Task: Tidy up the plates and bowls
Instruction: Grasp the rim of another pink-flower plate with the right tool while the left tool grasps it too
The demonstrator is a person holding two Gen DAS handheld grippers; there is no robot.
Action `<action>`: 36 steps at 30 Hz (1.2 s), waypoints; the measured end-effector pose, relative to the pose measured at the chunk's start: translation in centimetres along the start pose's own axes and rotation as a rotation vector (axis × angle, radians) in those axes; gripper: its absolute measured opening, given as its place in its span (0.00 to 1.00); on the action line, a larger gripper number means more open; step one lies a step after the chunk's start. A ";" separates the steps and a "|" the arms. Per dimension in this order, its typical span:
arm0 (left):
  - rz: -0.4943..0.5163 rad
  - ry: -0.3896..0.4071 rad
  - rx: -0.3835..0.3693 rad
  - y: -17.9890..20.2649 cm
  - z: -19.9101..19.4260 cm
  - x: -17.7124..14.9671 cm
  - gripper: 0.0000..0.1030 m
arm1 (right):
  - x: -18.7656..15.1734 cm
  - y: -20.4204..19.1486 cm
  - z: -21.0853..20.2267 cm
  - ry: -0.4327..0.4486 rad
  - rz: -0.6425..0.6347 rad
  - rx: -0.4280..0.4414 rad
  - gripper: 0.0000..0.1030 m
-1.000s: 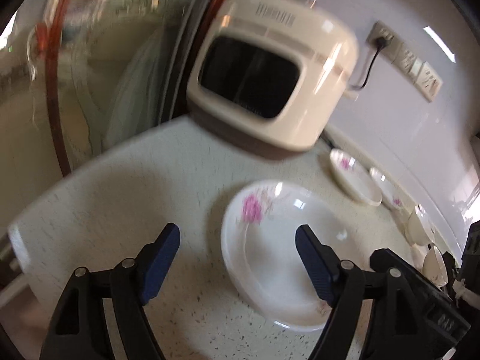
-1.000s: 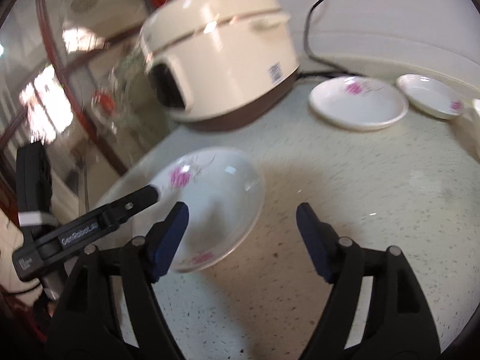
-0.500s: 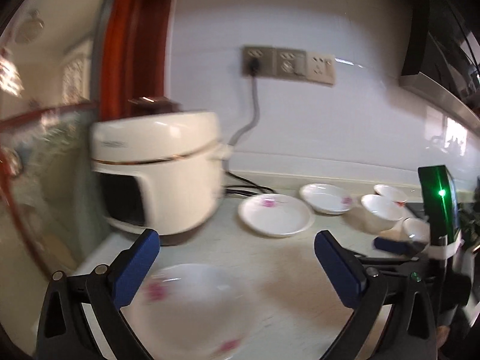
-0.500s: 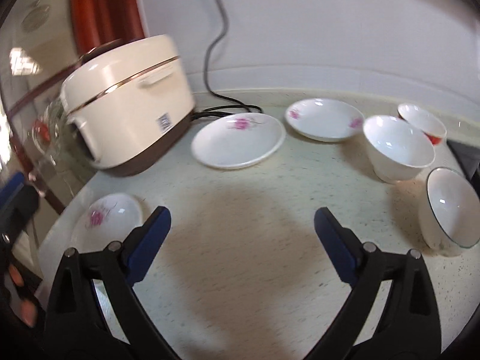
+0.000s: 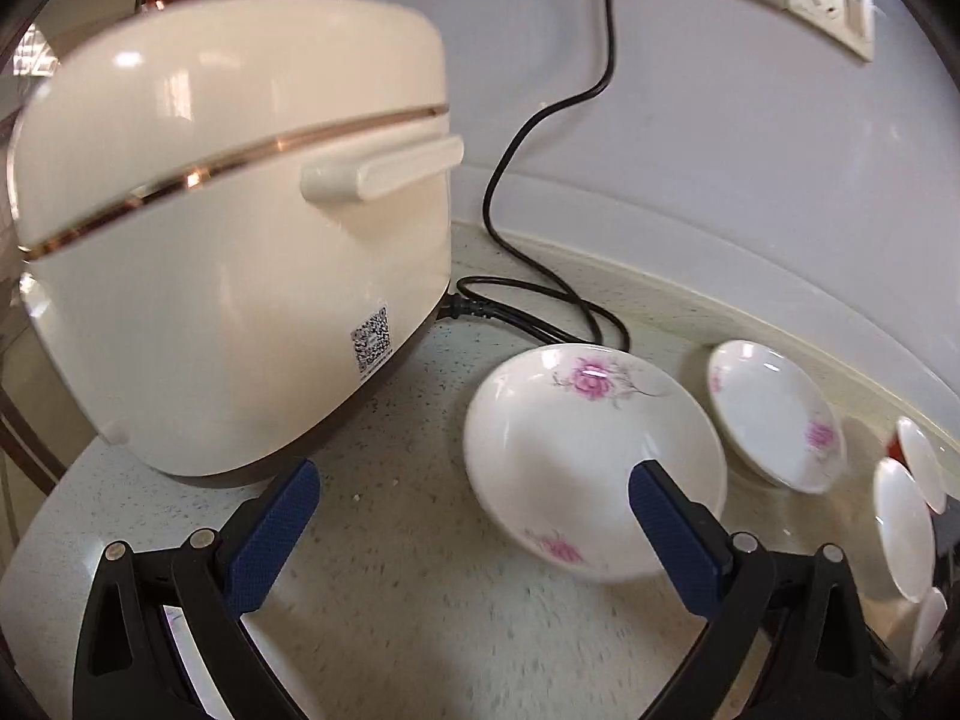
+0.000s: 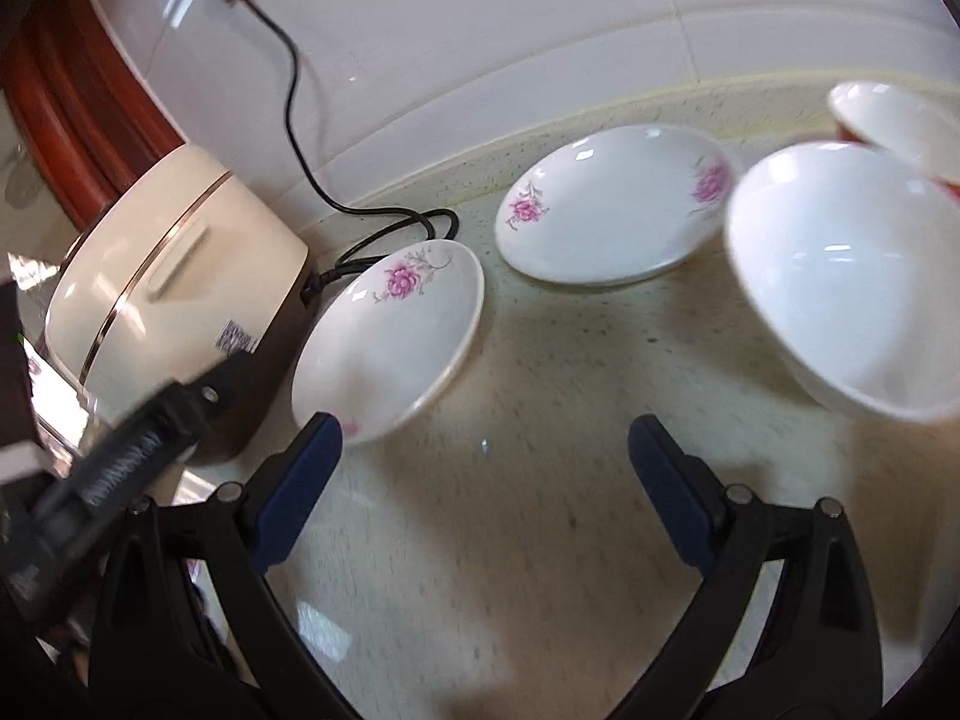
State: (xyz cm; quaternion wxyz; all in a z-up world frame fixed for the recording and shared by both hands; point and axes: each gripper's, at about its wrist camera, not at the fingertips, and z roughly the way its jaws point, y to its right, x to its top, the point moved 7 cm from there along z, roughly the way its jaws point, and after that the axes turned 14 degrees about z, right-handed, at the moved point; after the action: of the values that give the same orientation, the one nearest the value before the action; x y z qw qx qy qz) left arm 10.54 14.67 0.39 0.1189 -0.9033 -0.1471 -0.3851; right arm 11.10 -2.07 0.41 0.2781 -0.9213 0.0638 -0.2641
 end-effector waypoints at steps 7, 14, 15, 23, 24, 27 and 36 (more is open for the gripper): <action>-0.155 -0.108 -0.102 -1.7 3.9 -2.0 1.00 | 2.9 -1.4 3.8 -0.031 0.030 0.021 0.94; -0.218 -0.108 -0.109 -2.7 4.2 -2.7 1.00 | 3.1 -2.5 6.8 -0.084 -0.044 -0.049 0.55; -0.210 -0.110 -0.119 -2.2 4.1 -2.5 1.00 | 2.9 -2.6 6.9 -0.088 -0.061 -0.052 0.49; -0.150 -0.144 -0.202 0.1 5.1 -2.5 1.00 | 1.1 -2.2 5.8 -0.098 -0.146 -0.108 0.21; -0.134 -0.149 -0.201 0.4 5.3 -2.4 1.00 | 0.9 -1.9 5.4 -0.099 -0.146 -0.115 0.20; -0.051 -0.152 -0.177 1.6 5.5 -2.4 1.00 | 0.1 -1.1 4.0 -0.098 -0.147 -0.141 0.20; 0.118 -0.174 -0.162 4.7 5.6 -3.0 1.00 | -2.1 1.9 -0.6 -0.063 -0.137 -0.174 0.20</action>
State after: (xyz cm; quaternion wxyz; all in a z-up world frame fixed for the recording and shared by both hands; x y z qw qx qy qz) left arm 13.96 11.66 -6.02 0.0548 -0.9470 -0.0718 -0.3084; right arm 9.05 -3.45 -1.15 0.1805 -0.9519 0.0144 -0.2471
